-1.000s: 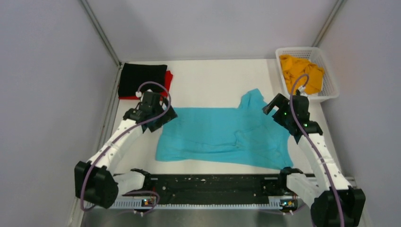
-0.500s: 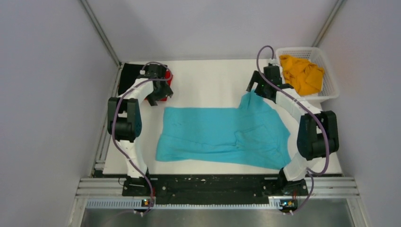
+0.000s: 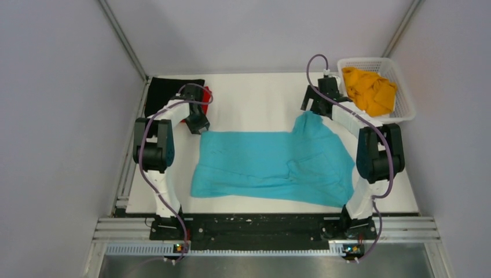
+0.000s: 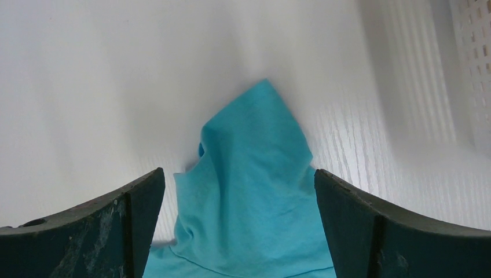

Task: Fold and stack the t-shirts
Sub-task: Grab the side of the flattened tshirt furthest away from the robot with both arms

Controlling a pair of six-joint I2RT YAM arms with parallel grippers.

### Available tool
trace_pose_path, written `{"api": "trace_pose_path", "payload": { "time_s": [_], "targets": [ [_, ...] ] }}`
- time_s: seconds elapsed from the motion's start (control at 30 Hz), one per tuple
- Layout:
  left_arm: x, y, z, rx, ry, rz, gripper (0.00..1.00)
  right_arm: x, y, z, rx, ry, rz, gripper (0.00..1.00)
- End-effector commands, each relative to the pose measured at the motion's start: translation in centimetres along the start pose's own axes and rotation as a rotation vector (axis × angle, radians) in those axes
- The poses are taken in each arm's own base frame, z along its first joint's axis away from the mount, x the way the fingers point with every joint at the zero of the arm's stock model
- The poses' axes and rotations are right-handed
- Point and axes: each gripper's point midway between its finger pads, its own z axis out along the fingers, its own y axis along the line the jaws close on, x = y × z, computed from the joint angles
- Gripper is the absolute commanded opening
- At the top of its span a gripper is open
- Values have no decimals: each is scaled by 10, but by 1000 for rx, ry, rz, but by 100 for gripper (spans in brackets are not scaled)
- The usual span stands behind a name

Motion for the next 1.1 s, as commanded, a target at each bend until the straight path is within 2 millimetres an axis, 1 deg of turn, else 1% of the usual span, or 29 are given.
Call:
{"api": "trace_pose_path", "payload": {
  "time_s": [0.0,0.07,0.13,0.17,0.2,0.33,0.4,0.43,0.47,0.53,0.67,0.77,0.9,0.97,1.07],
  "targets": [
    [18,4,10,-3,64,-4,38,-27,9,1,-25,-84,-20,98],
    [21,2,8,9,73,-6,20,-29,13,5,-47,-90,-34,98],
    [23,0,5,27,70,-5,5,-31,14,10,-41,-90,-41,97],
    [24,0,2,31,66,-5,0,-31,14,12,-38,-86,-45,97],
    [27,-4,-1,59,76,-1,0,-30,14,16,-33,-75,-47,96],
    [27,-10,-12,109,57,5,0,-25,22,28,-12,-47,-87,92],
    [26,-12,-18,122,45,4,0,-19,22,37,29,-20,-110,90],
    [24,-12,-20,126,37,2,0,-17,22,46,51,-5,-116,89],
    [23,-13,-22,133,27,3,0,-14,21,49,65,11,-114,87],
    [21,-14,-25,138,15,3,0,-9,16,65,120,44,-91,85],
    [23,-13,-25,138,20,9,0,6,11,77,177,85,-68,80],
    [24,-13,-24,138,24,9,0,20,5,79,199,114,-69,74],
    [23,-13,-26,142,17,12,0,33,-6,72,239,132,-69,64],
    [24,-12,-25,138,21,13,0,35,-11,67,260,130,-58,55],
    [24,-12,-25,137,20,10,0,36,-12,60,259,125,-29,41]
  ]
}}
